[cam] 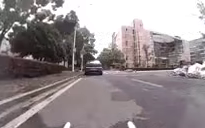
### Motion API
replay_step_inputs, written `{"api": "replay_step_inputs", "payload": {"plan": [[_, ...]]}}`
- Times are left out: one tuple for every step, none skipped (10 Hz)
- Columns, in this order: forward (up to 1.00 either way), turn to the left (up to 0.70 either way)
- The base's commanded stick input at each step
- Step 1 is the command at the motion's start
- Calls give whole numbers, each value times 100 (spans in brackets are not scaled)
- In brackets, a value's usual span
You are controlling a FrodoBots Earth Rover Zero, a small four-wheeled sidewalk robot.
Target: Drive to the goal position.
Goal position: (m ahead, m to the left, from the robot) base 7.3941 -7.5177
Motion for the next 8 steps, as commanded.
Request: {"api": "replay_step_inputs", "payload": {"plan": [[45, 0], [45, 0], [45, 0], [45, 0], [45, 0], [45, 0], [45, 0], [45, 0]]}}
